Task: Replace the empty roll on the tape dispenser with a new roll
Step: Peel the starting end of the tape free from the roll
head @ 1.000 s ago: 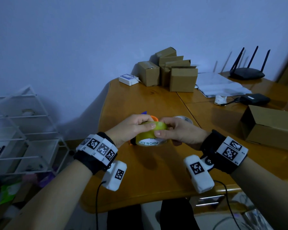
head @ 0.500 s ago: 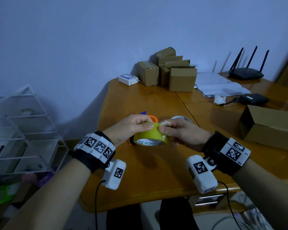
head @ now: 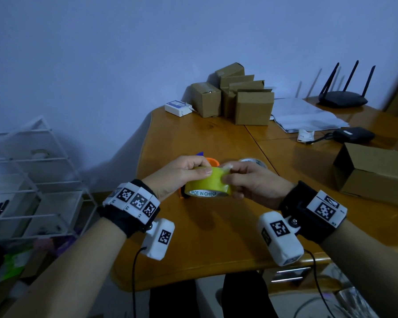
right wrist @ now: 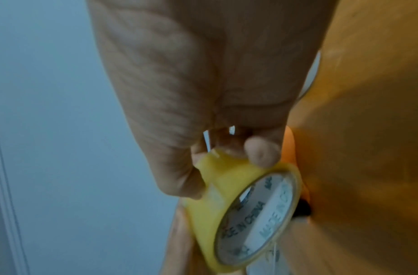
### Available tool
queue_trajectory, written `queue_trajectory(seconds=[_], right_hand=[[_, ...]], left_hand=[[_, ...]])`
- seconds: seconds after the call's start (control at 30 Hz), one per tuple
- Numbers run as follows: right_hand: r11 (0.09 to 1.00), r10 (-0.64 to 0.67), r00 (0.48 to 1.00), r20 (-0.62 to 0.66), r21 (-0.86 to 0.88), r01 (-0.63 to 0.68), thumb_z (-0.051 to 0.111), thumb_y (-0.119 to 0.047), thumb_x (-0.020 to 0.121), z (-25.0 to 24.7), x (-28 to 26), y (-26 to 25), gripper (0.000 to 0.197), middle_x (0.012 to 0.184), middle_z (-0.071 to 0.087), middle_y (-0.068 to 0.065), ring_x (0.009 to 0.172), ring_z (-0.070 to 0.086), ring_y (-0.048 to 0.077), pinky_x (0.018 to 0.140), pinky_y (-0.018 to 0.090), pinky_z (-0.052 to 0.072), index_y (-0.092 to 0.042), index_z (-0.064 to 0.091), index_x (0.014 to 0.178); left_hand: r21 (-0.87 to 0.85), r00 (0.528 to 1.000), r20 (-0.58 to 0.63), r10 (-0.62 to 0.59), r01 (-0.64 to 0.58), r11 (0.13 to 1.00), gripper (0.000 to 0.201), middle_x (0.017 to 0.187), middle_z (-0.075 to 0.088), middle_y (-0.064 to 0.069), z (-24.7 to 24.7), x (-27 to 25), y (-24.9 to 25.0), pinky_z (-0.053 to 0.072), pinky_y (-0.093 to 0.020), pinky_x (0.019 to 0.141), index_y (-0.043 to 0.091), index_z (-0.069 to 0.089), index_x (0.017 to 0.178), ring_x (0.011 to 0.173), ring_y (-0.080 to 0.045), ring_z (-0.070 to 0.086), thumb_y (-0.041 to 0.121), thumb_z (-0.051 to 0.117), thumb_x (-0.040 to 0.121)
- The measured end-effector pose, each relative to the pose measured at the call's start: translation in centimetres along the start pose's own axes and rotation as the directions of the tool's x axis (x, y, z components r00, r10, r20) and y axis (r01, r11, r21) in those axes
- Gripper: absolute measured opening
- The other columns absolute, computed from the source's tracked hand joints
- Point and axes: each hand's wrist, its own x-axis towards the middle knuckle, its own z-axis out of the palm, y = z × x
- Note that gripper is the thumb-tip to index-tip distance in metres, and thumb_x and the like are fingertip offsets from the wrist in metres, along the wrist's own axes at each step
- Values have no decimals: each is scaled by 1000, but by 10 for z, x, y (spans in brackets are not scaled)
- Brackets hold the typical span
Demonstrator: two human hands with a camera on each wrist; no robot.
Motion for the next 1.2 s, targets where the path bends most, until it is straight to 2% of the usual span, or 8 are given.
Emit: queue_trajectory(seconds=[0.07,0.2,0.33,0.47,0.9,0.97,1.07,1.2], right_hand=[[1000,26,999,-42,4,-26,54,-1,95,1,2,-1,19,71,45,-1,54,37,6,50,21,32,-3,58,113],[997,57,998,-40,45,-56,54,4,92,4,6,-3,19,65,52,-8,51,43,2,53,23,27,-10,53,105],[996,64,998,-23,63,-62,55,7,91,5,7,-3,20,76,56,-2,62,46,8,53,22,28,-13,57,92],[993,67,998,-7,101,-66,55,10,89,4,5,1,25,80,61,-2,67,48,11,54,24,27,-13,60,93],[977,48,998,42,204,-56,53,15,85,3,3,7,28,92,65,2,74,54,13,52,20,36,-6,60,102],[975,49,998,36,216,-56,57,9,81,4,3,6,27,92,64,3,73,53,12,53,20,35,-6,60,104],[971,51,999,16,232,-53,59,0,78,5,4,6,26,85,64,0,66,53,8,55,23,32,-7,62,103],[973,50,999,-19,225,-44,53,2,91,6,5,9,18,78,58,-1,59,44,6,55,22,30,-8,61,103]], left_hand=[[42,1000,-21,-1,2,999,31,84,57,-5,1,1,1,43,-18,74,0,60,92,76,-9,56,30,56,90],[91,999,-32,5,-2,996,28,87,56,-6,1,1,1,41,-20,78,4,62,91,79,-8,55,31,56,91],[126,999,-37,-4,8,992,25,90,58,-7,1,2,0,42,-18,80,-4,61,96,82,-8,56,20,55,99],[152,1000,-25,-5,9,988,26,88,57,-8,0,3,-1,42,-13,76,-8,60,96,82,-11,54,18,54,99],[136,1000,2,17,-17,991,17,85,57,-1,0,2,-3,42,-10,72,7,62,88,78,-6,55,21,57,97],[132,1000,-7,22,-21,991,23,85,56,-4,0,2,-3,42,-12,73,4,62,88,80,-9,54,24,57,96],[107,999,-35,30,-27,994,35,86,55,-9,-1,2,-4,41,-22,75,-4,60,91,81,-15,53,31,56,91],[84,999,-38,38,-35,996,33,85,55,-9,-2,1,-6,40,-29,77,-2,60,91,81,-17,53,32,57,91]])
